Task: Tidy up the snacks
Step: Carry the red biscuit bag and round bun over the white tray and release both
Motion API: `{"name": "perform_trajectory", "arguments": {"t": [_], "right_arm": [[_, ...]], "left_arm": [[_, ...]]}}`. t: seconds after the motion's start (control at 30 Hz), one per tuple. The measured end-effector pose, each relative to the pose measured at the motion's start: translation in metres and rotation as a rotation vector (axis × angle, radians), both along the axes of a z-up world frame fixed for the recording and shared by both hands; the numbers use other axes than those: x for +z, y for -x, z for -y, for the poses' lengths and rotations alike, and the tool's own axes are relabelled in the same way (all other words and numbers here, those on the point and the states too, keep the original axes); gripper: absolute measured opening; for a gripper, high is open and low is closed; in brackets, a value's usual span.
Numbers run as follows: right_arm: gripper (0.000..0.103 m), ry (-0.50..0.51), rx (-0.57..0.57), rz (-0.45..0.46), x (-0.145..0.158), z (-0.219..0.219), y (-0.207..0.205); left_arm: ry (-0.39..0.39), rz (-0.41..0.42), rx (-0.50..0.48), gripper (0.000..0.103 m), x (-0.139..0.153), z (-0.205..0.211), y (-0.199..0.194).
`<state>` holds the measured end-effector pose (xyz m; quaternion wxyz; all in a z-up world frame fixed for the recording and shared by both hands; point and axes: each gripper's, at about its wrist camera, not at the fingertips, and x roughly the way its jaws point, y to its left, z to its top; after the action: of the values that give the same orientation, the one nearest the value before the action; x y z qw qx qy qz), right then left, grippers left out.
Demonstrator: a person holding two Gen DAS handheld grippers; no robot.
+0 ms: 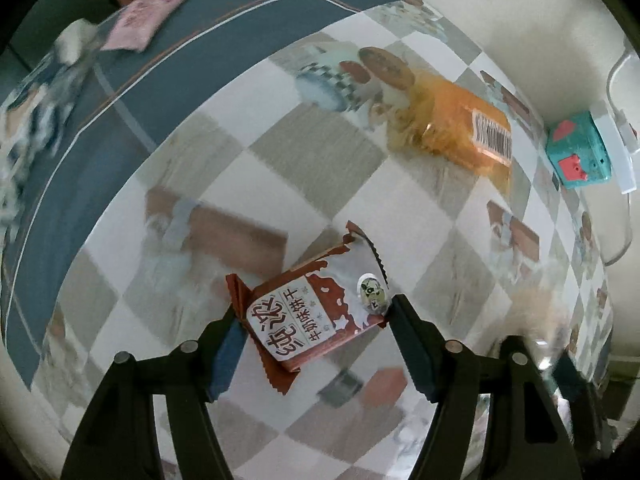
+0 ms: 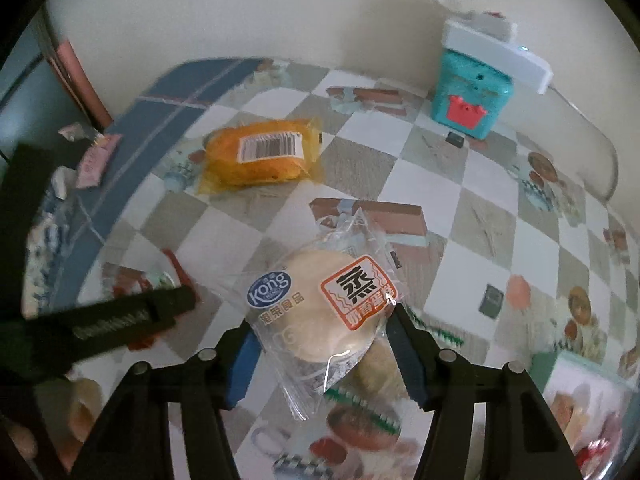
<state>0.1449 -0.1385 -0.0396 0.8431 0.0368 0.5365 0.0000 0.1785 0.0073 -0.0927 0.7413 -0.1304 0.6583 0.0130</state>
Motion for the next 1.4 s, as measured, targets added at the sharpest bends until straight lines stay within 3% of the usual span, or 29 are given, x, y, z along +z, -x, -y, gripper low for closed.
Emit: {"name": "perform_trajectory", "arguments": {"t": [0.27,0.47,0.6,1.0,1.4], "right_arm": [[0.064,-0.075,-0.121,0.083,0.033,0.007,0.059],[0.064,-0.053,-0.208,0.13,0.058,0.017,0.1],[0.064,-0.043,-0.271,0.159,0.071,0.035,0.126],[0.064,-0.023,-0.542,0.186,0.084,0.144,0.172],[0.064,-0.052,-0.695,0.181,0.076,0.22,0.197]], "left_arm": [[-0.033,0.068,0.02,0.071,0.032,0.0,0.053],[-0.014,0.152,0.007,0.071,0.079,-0.005,0.072],[0.006,0.181,-0.035,0.071,0.089,0.015,0.092],[-0.027,0.253,-0.244,0.071,0.107,0.093,0.109],[-0.057,0.301,-0.47,0.072,0.11,0.195,0.115]]}}
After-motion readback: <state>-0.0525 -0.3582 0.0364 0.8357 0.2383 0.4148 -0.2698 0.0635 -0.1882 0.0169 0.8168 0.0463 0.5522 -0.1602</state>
